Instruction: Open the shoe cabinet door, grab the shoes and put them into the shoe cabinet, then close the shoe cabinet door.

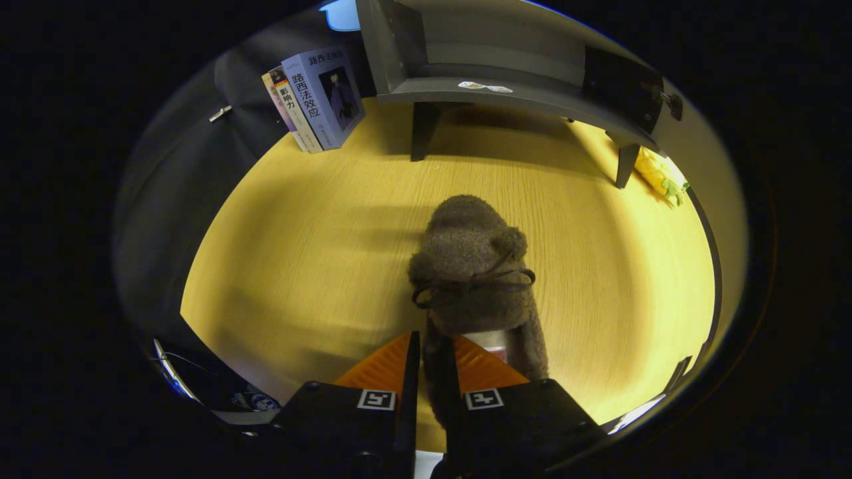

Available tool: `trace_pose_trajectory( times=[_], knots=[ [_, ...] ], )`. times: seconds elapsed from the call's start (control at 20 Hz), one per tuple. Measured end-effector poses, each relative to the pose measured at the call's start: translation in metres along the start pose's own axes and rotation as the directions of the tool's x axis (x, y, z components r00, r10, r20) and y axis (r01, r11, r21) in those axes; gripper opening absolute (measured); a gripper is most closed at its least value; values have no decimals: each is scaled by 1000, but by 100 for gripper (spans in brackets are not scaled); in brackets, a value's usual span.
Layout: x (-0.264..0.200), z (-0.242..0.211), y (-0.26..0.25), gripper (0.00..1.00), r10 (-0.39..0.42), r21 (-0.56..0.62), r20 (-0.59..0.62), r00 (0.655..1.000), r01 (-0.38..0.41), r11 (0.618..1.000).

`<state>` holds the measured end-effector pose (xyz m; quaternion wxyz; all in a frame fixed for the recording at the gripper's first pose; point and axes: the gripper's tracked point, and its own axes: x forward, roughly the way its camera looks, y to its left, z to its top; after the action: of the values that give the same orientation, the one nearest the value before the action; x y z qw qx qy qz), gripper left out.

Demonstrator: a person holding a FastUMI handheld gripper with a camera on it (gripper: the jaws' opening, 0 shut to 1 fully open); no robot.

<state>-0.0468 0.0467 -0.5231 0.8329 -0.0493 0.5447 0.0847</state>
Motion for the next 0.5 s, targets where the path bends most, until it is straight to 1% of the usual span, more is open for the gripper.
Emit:
trace_pose_trajectory(
  times=[0.05, 0.1, 0.3, 0.5],
  knots=[
    [3, 2, -1, 27, -1, 2, 1, 1000, 1, 1000],
    [6, 5, -1, 28, 0, 3, 2, 1000, 0, 1000],
    [23, 20, -5, 27, -9, 4, 18, 1000, 9, 1000],
    [36, 40, -9, 28, -10, 29, 62, 998, 8, 1000]
  ],
)
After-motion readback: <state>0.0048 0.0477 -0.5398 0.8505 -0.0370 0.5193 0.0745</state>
